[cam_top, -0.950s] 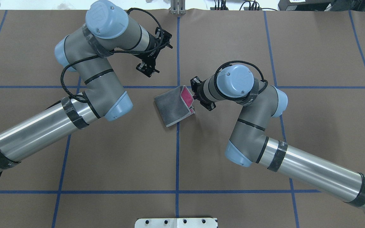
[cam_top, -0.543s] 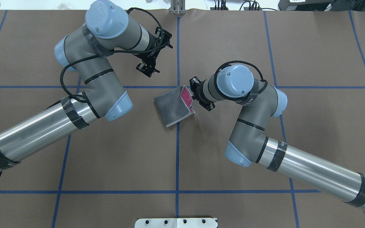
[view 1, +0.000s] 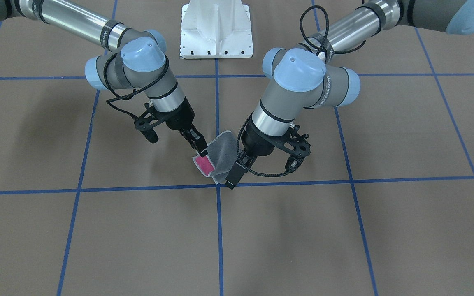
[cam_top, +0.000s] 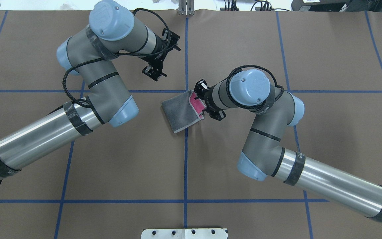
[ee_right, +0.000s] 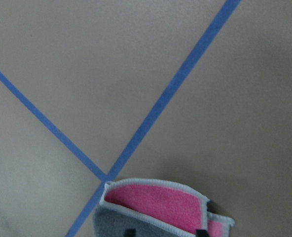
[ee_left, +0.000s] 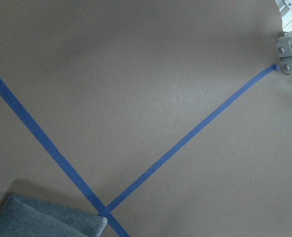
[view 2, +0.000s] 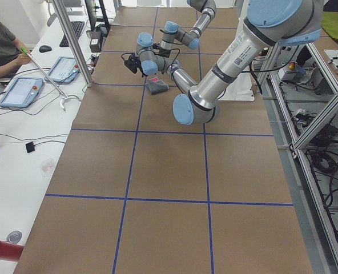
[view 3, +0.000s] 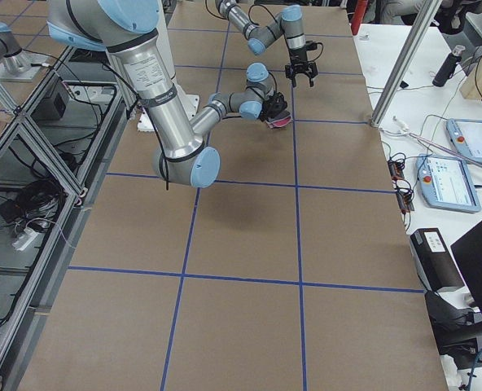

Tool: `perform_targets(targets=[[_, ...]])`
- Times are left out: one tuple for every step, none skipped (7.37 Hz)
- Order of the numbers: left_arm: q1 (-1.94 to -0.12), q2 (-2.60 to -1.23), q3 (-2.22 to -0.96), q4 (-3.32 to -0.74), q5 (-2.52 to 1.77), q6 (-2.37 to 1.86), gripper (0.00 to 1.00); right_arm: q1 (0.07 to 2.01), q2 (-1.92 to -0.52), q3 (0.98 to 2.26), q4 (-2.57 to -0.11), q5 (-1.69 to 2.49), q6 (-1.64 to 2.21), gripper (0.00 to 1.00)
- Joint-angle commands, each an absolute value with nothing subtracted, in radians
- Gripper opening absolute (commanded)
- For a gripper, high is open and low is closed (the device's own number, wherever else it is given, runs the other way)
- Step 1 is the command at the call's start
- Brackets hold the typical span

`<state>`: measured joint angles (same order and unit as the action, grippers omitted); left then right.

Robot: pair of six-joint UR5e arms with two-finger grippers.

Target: Fold towel twice with both arms

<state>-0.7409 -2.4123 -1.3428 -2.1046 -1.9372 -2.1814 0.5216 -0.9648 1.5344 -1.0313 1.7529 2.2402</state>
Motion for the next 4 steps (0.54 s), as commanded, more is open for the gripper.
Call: perform_targets(targets=[[-0.741, -2.411, -1.344, -2.105, -1.937, -2.181, 0.99, 0.496, -0.959, 1.513, -1.028, 1.694, 2.279, 0.96], [-0.741, -2.411, -1.344, -2.105, -1.937, -2.181, 0.99, 0.495, -0.953, 1.500, -1.029, 1.671, 2.278, 0.93], [-0.741, -2.411, -1.344, -2.105, -1.937, -2.181, 0.99, 0.494, -0.936, 1.470, -1.026, 1.667, 2.278, 0.89], [-0.741, -2.411, -1.344, -2.105, -1.937, -2.181, 0.99, 0.494, -0.911, 1.442, -1.028, 1.654, 2.276, 0.87]])
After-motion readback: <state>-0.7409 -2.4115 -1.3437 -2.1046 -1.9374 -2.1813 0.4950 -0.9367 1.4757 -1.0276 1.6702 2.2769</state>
